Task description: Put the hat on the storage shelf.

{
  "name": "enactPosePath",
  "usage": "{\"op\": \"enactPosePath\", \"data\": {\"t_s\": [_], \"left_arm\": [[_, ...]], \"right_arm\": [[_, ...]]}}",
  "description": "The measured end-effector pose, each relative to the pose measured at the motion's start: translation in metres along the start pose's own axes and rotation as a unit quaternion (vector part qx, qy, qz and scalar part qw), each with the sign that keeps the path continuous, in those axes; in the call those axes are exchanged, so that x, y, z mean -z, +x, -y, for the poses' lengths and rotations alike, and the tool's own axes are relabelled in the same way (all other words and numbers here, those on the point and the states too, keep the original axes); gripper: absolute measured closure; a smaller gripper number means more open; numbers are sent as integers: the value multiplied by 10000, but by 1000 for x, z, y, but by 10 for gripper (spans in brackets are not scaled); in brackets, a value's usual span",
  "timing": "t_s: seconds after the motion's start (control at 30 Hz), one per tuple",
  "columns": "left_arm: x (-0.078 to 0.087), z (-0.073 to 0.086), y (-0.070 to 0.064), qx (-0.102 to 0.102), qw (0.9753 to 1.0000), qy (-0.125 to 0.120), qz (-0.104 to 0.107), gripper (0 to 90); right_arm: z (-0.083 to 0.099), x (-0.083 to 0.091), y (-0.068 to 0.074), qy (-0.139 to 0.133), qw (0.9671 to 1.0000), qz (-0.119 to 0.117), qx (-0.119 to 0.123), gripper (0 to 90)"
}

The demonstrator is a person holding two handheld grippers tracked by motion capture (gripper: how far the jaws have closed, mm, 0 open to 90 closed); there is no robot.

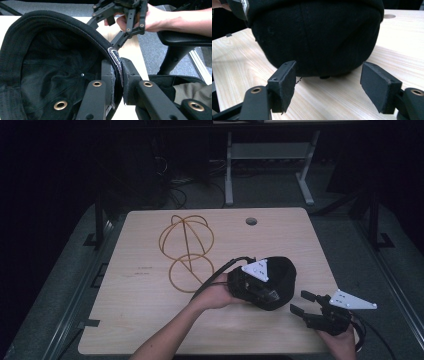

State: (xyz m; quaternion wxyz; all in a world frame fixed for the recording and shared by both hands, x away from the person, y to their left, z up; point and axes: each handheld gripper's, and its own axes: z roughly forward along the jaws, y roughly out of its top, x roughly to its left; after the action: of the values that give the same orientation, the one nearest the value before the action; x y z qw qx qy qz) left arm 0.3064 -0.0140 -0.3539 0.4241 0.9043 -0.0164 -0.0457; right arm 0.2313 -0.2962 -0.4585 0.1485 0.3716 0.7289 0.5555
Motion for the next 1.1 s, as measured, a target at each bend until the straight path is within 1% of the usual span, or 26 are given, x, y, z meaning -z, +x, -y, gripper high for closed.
{"op": "enactPosePath", "data": {"t_s": [0.03,0.13,0.17,0.2,0.27,0.3,0.33,0.37,0.43,0.47,0.5,0.53,0.57,0.6,0.63,0.67,0.7,0.73,0.8,0.83,0.87,0.93,1.1], "left_arm": [[0,0,0,0,10000,0,0,818],[0,-3,-2,-100,9999,21,106,818],[0,-3,-2,-100,9999,21,106,818],[0,-4,-4,-162,9997,20,164,818],[-1,-5,-5,-192,9996,12,182,818],[-1,-6,-6,-232,9995,27,219,818],[-1,-7,-7,-228,9994,15,248,818],[-1,-7,-7,-228,9994,15,248,819],[-3,-8,-9,-317,9990,28,305,818],[-4,-10,-10,-364,9987,32,358,819],[-4,-10,-10,-364,9987,32,358,818],[-5,-11,-12,-402,9984,30,401,818],[-7,-12,-13,-436,9981,43,424,819],[-7,-12,-13,-436,9981,43,424,819],[-7,-12,-14,-442,9981,28,426,819],[-7,-12,-14,-463,9980,17,442,818],[-7,-12,-14,-463,9980,17,442,818],[-7,-12,-14,-457,9980,20,436,819],[-6,-12,-14,-444,9981,20,417,818],[-6,-12,-14,-444,9981,20,417,818],[-4,-12,-14,-419,9982,-4,428,818],[-3,-10,-14,-406,9983,23,425,817],[0,-8,-14,-371,9987,18,348,810]], "right_arm": [[0,0,0,0,10000,0,0,287],[0,-1,1,11,10000,-56,44,303],[0,-1,1,11,10000,-56,44,303],[0,-2,1,29,9999,-78,58,314],[0,-3,1,36,9999,-91,62,320],[0,-3,2,52,9999,-118,87,349],[1,-4,2,61,9998,-128,126,371],[1,-4,2,61,9998,-128,126,371],[1,-4,3,120,9997,-154,165,407],[1,-6,4,205,9994,-193,206,442],[1,-6,4,205,9994,-193,206,442],[1,-6,5,222,9993,-199,206,456],[0,-8,7,241,9991,-207,281,508],[0,-8,7,241,9991,-207,281,508],[-1,-9,9,259,9989,-219,331,552],[-1,-9,10,279,9988,-236,339,572],[-1,-9,10,279,9988,-236,339,572],[-2,-8,11,300,9986,-217,387,660],[-3,-7,12,314,9984,-218,418,752],[-3,-7,12,314,9984,-218,418,752],[-5,-6,13,321,9985,-226,391,826],[-6,-6,13,357,9985,-251,323,861],[-7,-6,14,423,9983,-275,304,884]]}}
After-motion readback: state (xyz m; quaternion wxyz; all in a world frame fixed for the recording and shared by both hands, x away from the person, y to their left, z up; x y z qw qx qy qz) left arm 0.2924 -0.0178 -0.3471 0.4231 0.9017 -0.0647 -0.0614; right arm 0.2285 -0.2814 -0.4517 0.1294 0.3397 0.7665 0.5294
